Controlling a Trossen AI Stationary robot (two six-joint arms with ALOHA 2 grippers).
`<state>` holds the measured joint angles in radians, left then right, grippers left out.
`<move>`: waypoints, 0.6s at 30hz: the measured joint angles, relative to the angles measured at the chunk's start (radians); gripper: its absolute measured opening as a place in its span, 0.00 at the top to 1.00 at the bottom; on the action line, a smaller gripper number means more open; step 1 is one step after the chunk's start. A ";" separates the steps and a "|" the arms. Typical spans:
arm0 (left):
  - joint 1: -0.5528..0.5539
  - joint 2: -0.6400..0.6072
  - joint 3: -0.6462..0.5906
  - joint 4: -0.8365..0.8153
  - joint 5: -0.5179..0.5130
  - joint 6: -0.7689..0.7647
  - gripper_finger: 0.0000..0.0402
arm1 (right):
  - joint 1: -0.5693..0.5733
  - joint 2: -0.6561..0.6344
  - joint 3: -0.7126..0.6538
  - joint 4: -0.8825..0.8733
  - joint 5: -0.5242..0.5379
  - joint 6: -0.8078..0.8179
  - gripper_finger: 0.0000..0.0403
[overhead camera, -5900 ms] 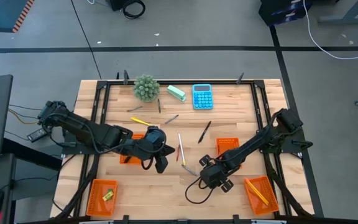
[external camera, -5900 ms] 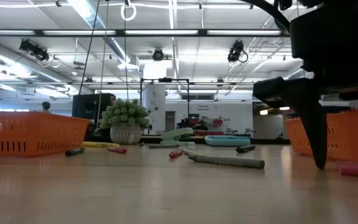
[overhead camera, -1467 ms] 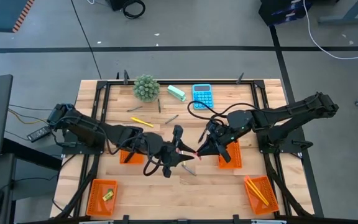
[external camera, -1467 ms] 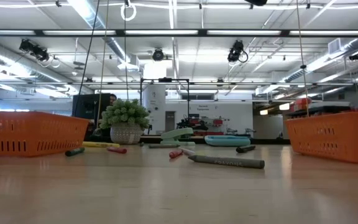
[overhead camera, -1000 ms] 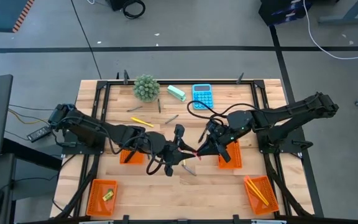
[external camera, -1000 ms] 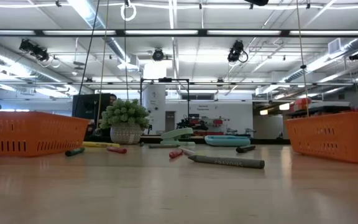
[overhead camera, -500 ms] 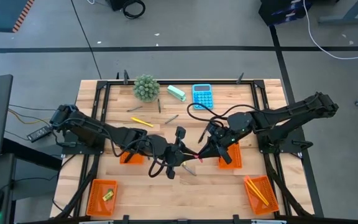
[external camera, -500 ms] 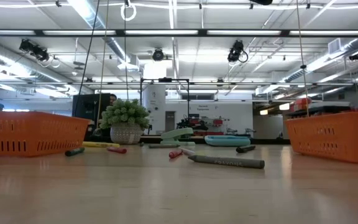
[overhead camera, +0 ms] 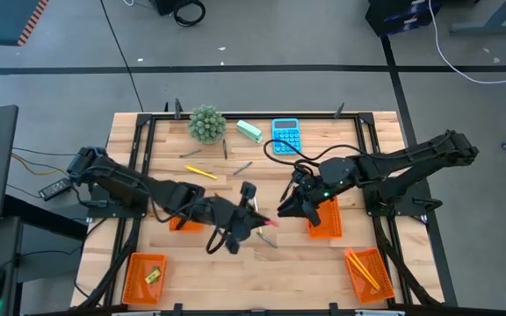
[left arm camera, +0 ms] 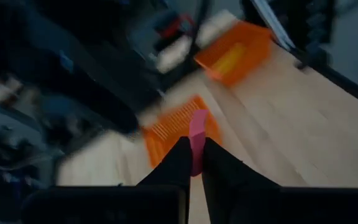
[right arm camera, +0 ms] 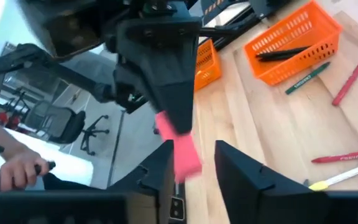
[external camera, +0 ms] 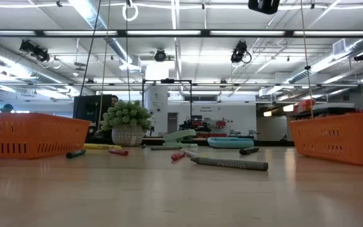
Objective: Sort crayons/erasers/pens/pencils in bins
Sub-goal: Put the pink eraser into the bottom left orange basket
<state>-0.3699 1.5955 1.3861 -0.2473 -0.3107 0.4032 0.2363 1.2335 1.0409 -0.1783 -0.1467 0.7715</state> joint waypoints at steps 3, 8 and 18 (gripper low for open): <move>-0.024 -0.020 0.001 -0.099 -0.001 -0.056 0.93 | 0.000 0.000 0.000 -0.001 -0.007 0.008 0.65; -0.074 -0.048 0.001 -0.273 -0.009 -0.229 0.92 | 0.001 0.000 0.000 -0.006 -0.023 0.020 0.63; -0.253 -0.098 0.001 -0.752 0.115 -0.781 0.93 | 0.001 0.000 -0.001 -0.008 -0.005 0.016 0.63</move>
<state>-0.6232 1.4975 1.3876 -0.9988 -0.1957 -0.3777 0.2371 1.2331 1.0401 -0.1864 -0.1519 0.7878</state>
